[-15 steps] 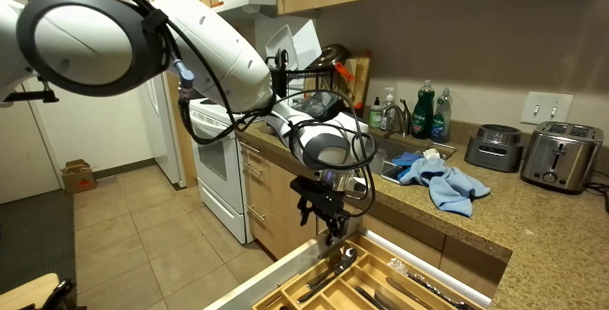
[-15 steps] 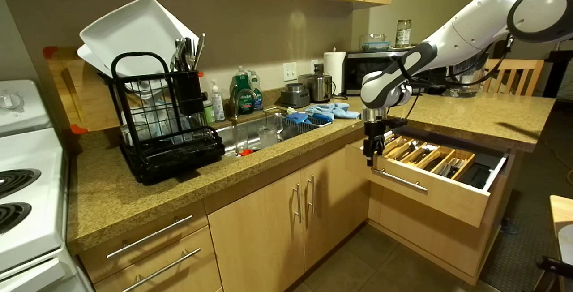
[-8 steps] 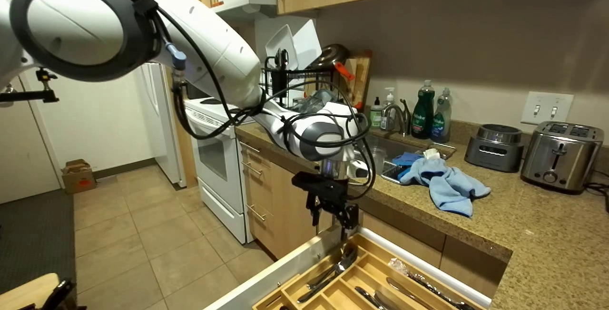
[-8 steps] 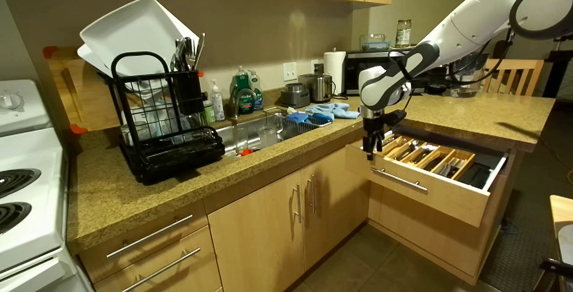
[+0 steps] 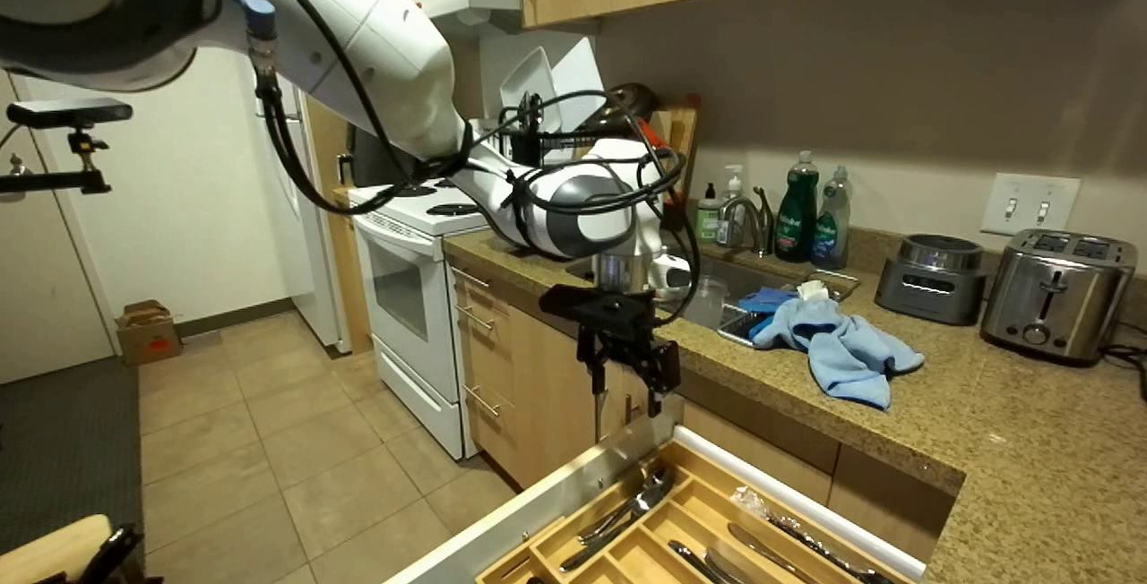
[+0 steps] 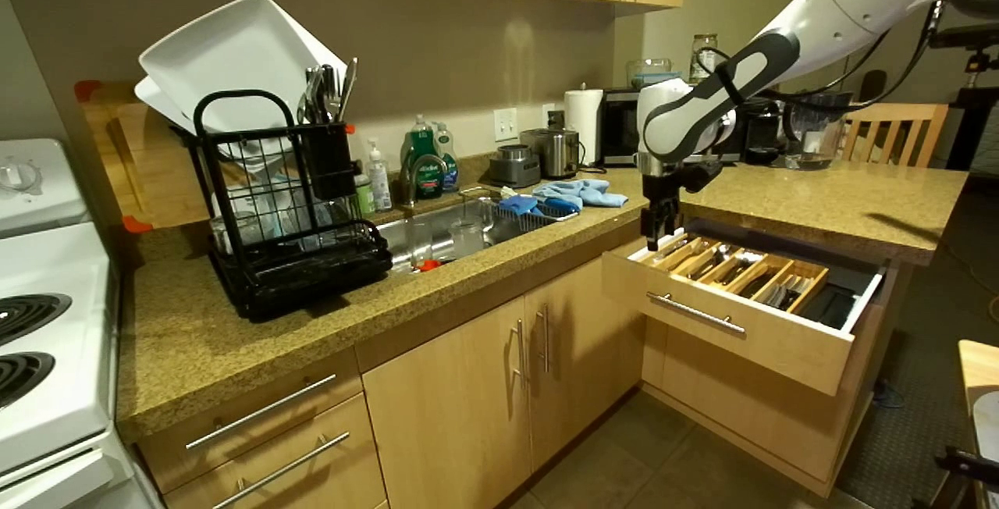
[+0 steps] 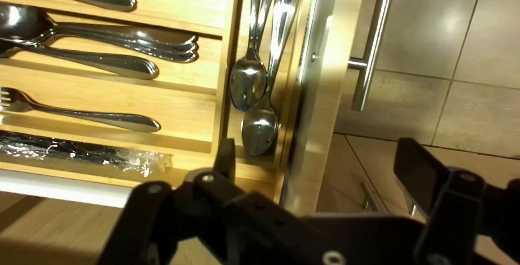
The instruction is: Pull open the top rightmost drawer fully
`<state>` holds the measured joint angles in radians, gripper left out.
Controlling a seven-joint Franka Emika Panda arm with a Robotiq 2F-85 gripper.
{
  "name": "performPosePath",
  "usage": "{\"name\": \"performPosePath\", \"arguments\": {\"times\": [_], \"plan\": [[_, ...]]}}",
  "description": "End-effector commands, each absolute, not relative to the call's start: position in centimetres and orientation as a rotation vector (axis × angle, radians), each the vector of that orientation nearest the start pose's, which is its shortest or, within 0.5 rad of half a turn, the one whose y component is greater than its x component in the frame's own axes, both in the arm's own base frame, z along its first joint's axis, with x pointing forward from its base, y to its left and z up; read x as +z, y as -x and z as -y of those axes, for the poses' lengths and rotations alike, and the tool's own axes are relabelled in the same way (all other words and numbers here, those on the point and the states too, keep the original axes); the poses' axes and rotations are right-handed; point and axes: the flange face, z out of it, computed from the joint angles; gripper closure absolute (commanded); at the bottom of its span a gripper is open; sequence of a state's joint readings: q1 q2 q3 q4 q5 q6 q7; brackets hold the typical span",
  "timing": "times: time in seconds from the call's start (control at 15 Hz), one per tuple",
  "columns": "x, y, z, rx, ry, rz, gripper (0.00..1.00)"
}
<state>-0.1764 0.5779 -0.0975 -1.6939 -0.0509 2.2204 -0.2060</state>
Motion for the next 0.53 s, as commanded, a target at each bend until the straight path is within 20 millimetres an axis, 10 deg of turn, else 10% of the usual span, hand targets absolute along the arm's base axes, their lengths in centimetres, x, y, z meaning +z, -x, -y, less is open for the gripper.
{"name": "performPosePath", "arguments": {"times": [0.0,0.47], "plan": [[28.5,-62.9,15.9,0.099,3.199,0.016,0.00],[29.5,-62.3,11.7,0.093,3.096,0.277,0.00]]}}
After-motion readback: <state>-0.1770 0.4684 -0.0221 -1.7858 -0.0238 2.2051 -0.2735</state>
